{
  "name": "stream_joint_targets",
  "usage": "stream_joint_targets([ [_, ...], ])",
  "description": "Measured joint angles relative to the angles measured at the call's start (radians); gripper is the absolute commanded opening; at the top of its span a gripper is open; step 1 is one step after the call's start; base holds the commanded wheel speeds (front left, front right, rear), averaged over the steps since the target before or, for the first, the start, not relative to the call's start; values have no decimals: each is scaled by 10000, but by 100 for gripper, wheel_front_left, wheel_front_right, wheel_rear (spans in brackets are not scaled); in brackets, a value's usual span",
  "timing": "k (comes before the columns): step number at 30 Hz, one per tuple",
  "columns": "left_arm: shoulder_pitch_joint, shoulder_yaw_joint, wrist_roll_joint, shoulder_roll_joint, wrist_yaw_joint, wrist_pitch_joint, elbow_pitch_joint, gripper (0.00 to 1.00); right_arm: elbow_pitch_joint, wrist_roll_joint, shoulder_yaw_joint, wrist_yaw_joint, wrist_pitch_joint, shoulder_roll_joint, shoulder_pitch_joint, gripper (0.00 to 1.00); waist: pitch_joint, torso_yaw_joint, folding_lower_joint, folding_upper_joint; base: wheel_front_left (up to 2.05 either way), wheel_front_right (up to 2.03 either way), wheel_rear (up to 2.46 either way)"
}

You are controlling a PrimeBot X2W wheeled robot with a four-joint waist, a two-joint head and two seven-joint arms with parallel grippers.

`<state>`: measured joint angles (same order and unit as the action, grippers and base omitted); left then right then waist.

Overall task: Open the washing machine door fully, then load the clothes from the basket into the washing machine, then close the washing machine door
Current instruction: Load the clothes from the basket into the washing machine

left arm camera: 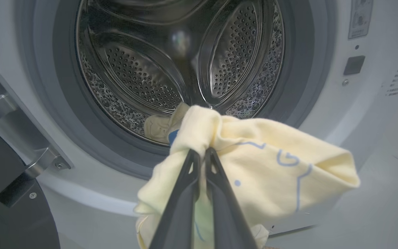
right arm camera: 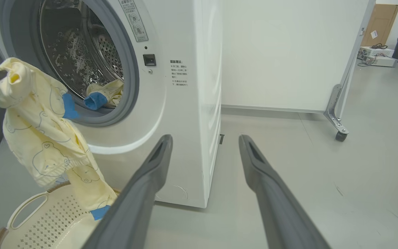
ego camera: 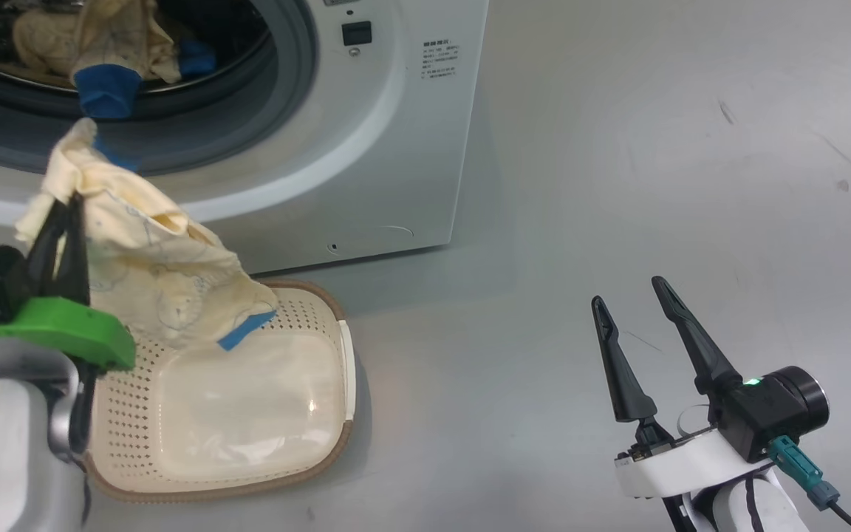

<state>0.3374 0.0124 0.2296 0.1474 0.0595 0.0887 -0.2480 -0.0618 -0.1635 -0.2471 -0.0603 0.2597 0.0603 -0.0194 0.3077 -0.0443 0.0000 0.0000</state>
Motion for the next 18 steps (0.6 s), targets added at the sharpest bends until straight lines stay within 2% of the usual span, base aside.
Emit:
stream_joint_targets([
  [5, 1277, 401, 439, 516, 161, -800, -374, 0, -128, 0, -130, 4, 0, -27, 206, 100, 655, -374, 0, 0, 0, 0, 0],
  [18, 4047, 943, 1057, 2345, 437, -3336, -1122, 0, -405, -242, -527, 12, 0, -105, 1125, 100, 2408, -1538, 2, 0, 0, 0, 0],
])
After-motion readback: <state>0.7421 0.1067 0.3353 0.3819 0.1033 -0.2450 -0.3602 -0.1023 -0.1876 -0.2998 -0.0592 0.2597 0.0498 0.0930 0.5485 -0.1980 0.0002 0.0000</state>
